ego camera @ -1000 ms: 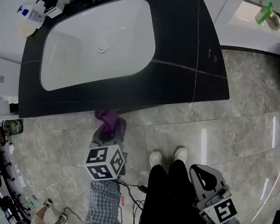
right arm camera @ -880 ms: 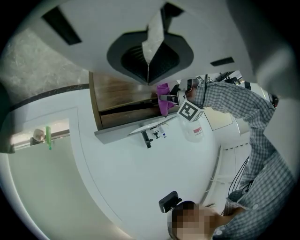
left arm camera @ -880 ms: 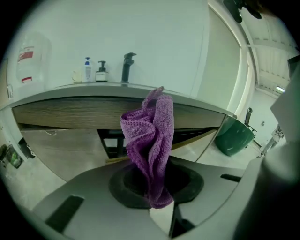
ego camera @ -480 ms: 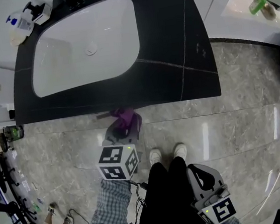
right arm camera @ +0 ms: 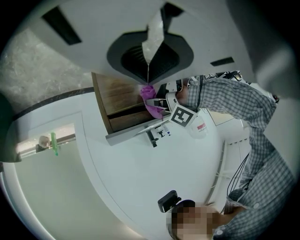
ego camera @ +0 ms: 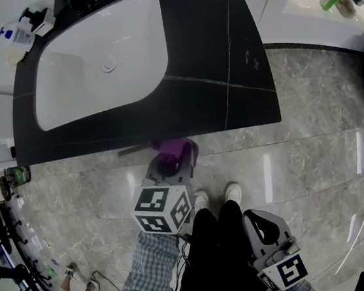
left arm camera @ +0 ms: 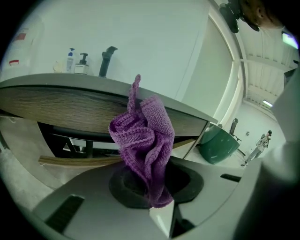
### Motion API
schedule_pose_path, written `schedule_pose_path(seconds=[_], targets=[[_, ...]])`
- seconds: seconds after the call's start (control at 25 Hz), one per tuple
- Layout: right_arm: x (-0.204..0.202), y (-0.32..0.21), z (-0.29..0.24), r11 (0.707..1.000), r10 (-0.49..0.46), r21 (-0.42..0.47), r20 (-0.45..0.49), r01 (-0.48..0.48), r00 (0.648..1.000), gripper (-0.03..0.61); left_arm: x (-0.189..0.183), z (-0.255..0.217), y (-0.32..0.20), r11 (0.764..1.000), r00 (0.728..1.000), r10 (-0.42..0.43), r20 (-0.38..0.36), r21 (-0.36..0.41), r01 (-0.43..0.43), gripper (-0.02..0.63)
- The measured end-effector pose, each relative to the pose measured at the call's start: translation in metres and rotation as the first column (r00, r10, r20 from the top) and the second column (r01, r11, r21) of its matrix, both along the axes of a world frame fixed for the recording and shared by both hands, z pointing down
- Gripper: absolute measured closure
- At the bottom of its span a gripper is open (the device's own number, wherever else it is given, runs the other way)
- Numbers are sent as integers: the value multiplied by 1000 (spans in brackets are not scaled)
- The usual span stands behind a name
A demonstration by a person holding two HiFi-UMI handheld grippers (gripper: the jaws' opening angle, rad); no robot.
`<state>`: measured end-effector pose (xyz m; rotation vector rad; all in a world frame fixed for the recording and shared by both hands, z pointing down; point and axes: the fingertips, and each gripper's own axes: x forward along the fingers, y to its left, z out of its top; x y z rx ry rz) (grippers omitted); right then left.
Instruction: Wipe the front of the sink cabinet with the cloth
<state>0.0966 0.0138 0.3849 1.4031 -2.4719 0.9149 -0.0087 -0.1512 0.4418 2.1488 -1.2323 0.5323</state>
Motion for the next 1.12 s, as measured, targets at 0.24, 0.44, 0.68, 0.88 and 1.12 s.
schedule_pose_path(seconds=[0.24,0.44,0.68,0.88,1.12], targets=[[9,-1,4,1000,15,2,-4,-15,1000,560,20,0,0,1000,1000,24,-17,18,-23,541],[19,-1,9,999,45,-6,-4,-45,999,560,36,-2,-2,1000,997,8,-80,18,-7,541],[29,1,13,997,72,-6,-5,-72,997,560,71,-1,-1,996,989,79,-126,38,-75,541],[40,3,15,996,90,-5,-14,-90,996,560,104,0,1,983,980,167,-112,91,-157,543],[56,3,20,995,104,4,-38,-104,994,560,136,5,4,949,955,286,-79,159,-271,543]])
